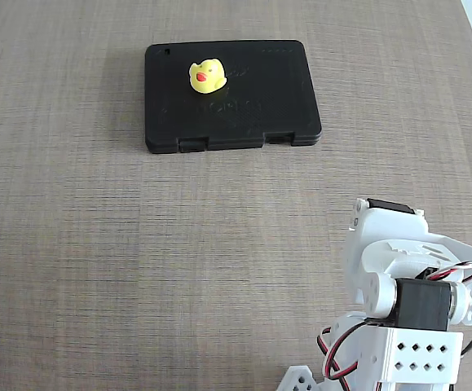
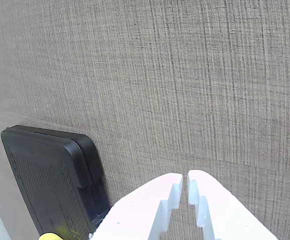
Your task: Grasp a duck and put it on the black surface.
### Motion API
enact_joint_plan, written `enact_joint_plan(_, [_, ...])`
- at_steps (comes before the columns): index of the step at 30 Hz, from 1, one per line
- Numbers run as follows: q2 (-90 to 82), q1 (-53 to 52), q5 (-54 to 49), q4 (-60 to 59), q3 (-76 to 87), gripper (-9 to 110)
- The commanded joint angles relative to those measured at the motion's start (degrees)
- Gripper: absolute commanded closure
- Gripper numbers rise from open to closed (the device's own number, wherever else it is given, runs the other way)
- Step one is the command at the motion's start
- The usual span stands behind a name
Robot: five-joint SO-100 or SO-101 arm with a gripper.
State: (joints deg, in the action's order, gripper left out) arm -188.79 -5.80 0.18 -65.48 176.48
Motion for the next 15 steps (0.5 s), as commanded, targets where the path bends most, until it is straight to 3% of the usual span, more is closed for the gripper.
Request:
enact_joint_plan(1, [-4.04,0.44,-0.53,-0.09,-0.26,101])
enact_joint_plan(15, [-4.04,4.39,-0.44,0.35,-0.18,101])
